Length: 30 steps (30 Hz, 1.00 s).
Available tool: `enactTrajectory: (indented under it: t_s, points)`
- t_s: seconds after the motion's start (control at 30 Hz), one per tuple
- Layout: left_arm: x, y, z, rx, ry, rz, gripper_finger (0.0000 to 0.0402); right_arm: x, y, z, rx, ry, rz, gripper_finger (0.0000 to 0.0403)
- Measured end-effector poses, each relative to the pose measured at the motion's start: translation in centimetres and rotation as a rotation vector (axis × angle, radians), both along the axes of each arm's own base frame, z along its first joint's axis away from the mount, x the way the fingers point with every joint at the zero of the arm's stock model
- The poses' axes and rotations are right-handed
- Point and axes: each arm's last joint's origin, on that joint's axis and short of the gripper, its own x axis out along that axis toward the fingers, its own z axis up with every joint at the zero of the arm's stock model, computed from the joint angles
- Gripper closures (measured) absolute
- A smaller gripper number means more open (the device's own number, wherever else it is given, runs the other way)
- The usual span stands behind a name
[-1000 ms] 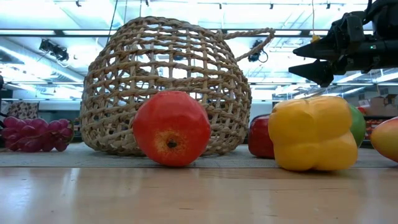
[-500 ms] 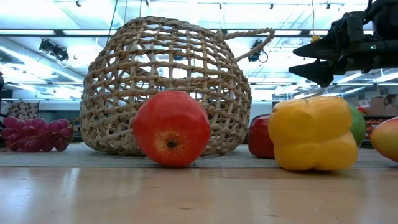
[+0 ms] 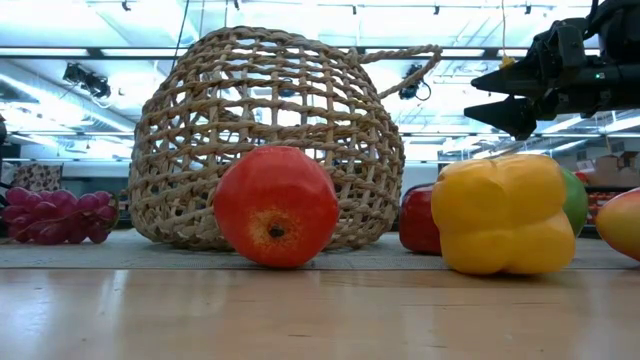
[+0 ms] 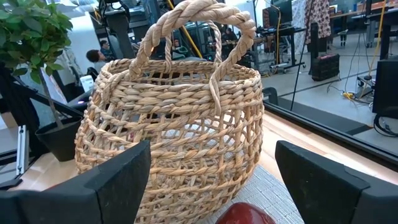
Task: Build produce basket
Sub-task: Put the red apple into the brown basket
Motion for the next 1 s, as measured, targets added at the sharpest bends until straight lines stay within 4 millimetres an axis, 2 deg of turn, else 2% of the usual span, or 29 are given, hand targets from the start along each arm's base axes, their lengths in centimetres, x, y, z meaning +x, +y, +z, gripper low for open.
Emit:
enactTrajectory:
  t_s: [0.3,0.53,0.67,0.87,0.93,1.0]
  points:
    - [0.00,0.00,-0.03,0.263,0.040,0.014,0.0386,0.00,0.00,0.00,0.000,0.000,0.000,0.0055]
    - [0.00,0.03,-0.01,0.538,0.079,0.037,0.0385,0.00,0.00,-0.01,0.000,0.001,0.000,0.0055]
    - [-0.02,0.12,-0.01,0.623,0.102,0.074,0.0385,0.00,0.01,-0.02,0.000,0.001,0.001,0.0055]
    - [-0.02,0.13,-0.01,0.596,0.098,0.073,0.0385,0.00,0.00,-0.01,0.000,0.000,0.000,0.0055]
    - [-0.02,0.12,-0.02,0.482,0.079,0.067,0.0384,0.00,0.00,-0.01,0.000,0.001,0.000,0.0055]
    - [-0.02,0.13,-0.02,0.280,0.047,0.058,0.0384,0.00,0.00,0.00,0.000,0.000,0.000,0.0055]
